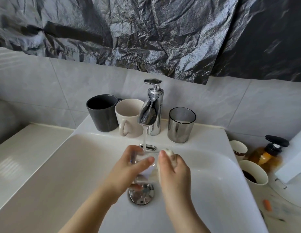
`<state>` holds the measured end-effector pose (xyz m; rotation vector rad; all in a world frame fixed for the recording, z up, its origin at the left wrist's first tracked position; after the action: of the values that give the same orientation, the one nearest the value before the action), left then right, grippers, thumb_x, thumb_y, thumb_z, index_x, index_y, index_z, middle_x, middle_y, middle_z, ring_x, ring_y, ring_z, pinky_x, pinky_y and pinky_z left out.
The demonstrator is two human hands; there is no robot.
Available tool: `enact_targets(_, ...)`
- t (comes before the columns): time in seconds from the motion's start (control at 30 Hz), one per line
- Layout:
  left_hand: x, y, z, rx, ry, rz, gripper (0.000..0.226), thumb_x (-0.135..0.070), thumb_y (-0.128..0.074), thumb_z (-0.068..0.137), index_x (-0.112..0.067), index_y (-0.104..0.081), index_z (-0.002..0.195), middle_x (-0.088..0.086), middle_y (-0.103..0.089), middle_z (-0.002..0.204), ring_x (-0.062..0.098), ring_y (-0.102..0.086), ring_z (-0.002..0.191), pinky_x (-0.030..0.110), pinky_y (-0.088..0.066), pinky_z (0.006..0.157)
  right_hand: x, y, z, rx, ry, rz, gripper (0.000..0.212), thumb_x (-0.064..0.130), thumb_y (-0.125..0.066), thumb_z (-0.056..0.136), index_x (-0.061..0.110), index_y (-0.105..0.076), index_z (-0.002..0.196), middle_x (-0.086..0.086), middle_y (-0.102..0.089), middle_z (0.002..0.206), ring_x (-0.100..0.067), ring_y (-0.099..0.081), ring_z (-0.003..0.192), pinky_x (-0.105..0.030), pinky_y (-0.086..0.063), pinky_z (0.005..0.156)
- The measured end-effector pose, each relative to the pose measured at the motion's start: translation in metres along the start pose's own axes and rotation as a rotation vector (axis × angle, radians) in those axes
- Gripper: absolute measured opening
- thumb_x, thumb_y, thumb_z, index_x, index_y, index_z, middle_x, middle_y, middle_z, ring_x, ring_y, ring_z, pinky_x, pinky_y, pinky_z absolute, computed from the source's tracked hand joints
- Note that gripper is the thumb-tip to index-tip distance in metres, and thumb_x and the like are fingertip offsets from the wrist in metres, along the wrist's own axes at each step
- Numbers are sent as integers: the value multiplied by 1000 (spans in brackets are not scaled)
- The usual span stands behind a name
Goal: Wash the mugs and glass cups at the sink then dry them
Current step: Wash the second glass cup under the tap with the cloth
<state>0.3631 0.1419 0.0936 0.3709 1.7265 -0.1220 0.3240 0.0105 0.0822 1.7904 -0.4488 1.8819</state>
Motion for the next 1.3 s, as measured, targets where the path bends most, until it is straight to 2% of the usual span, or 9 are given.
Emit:
enact_targets(0.23, 2, 5, 3, 153, -171, 626, 69, -69, -66, 34, -42, -46, 94, -13, -64, 90, -2, -61, 72, 8, -44, 65, -8, 9, 5, 13, -99, -62, 30, 34, -59, 87, 17, -52, 63, 8, -53, 59, -15, -51, 63, -27, -40, 61)
enact_targets(0.43, 14, 10, 9, 79, 171, -34, 62, -37, -83, 48, -13, -60, 101, 12, -70, 77, 24, -65, 64, 32, -54, 59, -9, 2, 4, -24, -58, 121, 19, 38, -60, 79, 31, -54, 62, 9, -53, 57, -15, -49, 57, -29, -42, 61)
enact_targets(0.6, 26, 2, 9, 153, 358, -394, 54, -44, -74, 58, -11, -57, 97, 10, -69, 74, 29, -64, 74, 37, -50, 75, -15, -9, 0, 145, -128, 321, 15, 27, -58, 90, 30, -58, 105, 7, -52, 78, -10, -48, 72, -21, -39, 68)
enact_targets(0.73, 24, 0, 5, 306, 271, -194, 78, -41, -80, 45, -7, -54, 110, 8, -71, 86, 32, -68, 83, 42, -53, 83, -12, -3, 2, 135, -169, 436, 16, 19, -47, 96, 29, -53, 108, 9, -58, 85, -2, -55, 79, -19, -44, 77)
enact_targets(0.83, 14, -8, 1, 364, 115, -122, 63, -26, -78, 55, -11, -57, 112, 6, -73, 90, 23, -70, 86, 33, -56, 75, -7, -2, 3, 190, -101, 395, 25, 18, -51, 94, 37, -50, 111, 18, -58, 110, 8, -55, 100, -16, -42, 87)
enact_targets(0.9, 9, -9, 3, 310, 17, -66, 48, -16, -73, 56, -15, -59, 102, 1, -73, 83, 12, -69, 76, 21, -53, 67, -7, -5, 2, 233, -105, 362, 24, 16, -51, 94, 36, -52, 108, 19, -59, 94, 7, -55, 84, -13, -42, 75)
enact_targets(1.0, 17, 4, 13, 60, -41, 118, 77, -30, -81, 37, -28, -50, 108, -1, -64, 103, 15, -65, 89, 29, -55, 79, -10, -3, 1, 185, -159, 394, 12, 12, -49, 95, 19, -57, 90, 9, -47, 58, -8, -43, 55, -14, -37, 56)
enact_targets(1.2, 10, 3, 10, -47, -276, 399, 84, -27, -91, 47, -41, -41, 113, -22, -53, 116, -9, -57, 99, 10, -49, 77, -15, 0, 0, 141, -225, 365, 17, 10, -50, 94, 11, -51, 78, 4, -41, 54, -9, -34, 47, -19, -32, 49)
enact_targets(1.3, 9, 5, 7, -101, -254, 283, 84, -35, -86, 36, -47, -40, 107, -23, -56, 111, -1, -61, 94, 18, -52, 81, -13, 4, 1, 111, -238, 361, 11, 10, -53, 93, 10, -55, 82, -1, -43, 59, -14, -38, 55, -25, -35, 56)
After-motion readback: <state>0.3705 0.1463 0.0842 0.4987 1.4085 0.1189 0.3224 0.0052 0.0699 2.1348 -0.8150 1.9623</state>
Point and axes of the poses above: each hand's wrist, its own z-axis towards the middle knuckle, its own y-axis out of the back of the hand, x = y × z, the point moved 4 cm from there along z, towards the middle knuckle
